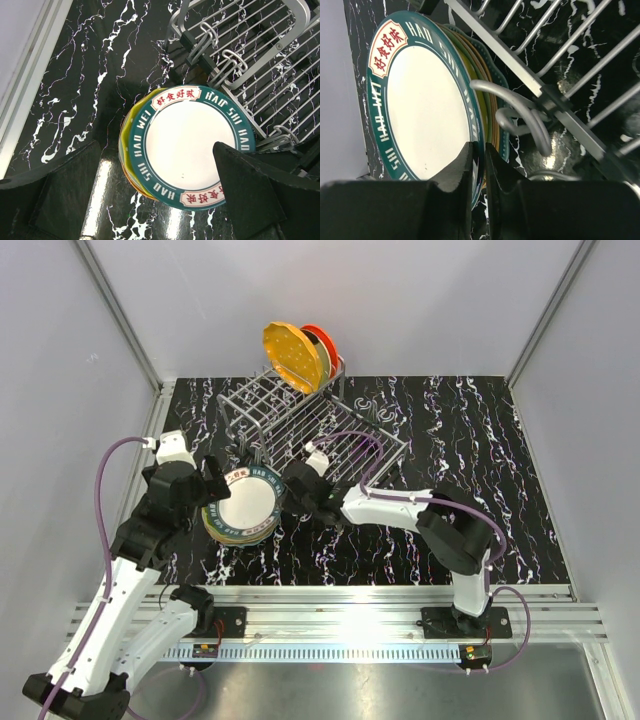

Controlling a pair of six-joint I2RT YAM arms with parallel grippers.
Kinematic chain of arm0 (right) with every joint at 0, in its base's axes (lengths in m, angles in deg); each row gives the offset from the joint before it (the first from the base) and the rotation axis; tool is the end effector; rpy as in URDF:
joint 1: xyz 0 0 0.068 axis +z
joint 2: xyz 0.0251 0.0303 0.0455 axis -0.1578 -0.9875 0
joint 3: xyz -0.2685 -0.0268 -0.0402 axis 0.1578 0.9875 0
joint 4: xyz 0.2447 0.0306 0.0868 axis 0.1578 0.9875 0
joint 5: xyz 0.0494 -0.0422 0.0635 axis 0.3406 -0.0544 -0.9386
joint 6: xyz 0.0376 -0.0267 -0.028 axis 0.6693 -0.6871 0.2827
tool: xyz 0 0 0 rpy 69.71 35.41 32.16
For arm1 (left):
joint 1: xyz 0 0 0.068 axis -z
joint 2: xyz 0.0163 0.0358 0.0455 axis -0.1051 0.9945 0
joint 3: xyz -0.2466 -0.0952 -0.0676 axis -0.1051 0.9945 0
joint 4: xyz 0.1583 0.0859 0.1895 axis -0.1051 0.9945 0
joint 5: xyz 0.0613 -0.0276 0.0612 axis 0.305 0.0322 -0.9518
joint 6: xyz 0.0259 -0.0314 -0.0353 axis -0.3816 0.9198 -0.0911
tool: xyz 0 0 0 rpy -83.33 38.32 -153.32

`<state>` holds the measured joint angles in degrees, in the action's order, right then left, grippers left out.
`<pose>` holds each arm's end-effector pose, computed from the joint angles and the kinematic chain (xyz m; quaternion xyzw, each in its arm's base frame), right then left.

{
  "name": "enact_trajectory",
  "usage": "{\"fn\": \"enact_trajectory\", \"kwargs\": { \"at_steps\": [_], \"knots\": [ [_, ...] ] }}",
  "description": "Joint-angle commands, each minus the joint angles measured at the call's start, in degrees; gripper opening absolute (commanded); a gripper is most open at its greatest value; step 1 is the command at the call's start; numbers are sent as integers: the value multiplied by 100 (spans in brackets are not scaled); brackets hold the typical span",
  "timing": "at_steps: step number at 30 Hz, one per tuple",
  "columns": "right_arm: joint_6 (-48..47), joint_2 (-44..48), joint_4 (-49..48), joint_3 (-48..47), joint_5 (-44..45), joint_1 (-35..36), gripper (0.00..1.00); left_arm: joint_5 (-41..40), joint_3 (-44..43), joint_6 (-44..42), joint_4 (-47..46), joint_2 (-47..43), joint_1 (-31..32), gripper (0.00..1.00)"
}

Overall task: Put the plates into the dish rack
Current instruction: Grab a plate with the right arm

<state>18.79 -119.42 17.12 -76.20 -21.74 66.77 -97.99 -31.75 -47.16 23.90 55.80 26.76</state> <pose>0.2357 0.3574 0.1915 0.0646 0.8999 0.3035 0.3065 0.1379 -0.0359 0.3385 -0.1145 0.8447 0.0016 0.5228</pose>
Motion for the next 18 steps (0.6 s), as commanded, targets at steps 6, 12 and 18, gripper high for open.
{"fn": "enact_trajectory", "kwargs": {
  "at_steps": [6,12,18],
  "knots": [
    [-376,588,636,-258,507,-21,11,32,20,-16,-276,-89,19,99],
    [-209,764,49,-12,156,-30,10,23,20,-25,-276,-80,19,99],
    [80,1071,-286,216,-3,-56,2,14,20,-16,-285,-80,19,99]
  ]
}}
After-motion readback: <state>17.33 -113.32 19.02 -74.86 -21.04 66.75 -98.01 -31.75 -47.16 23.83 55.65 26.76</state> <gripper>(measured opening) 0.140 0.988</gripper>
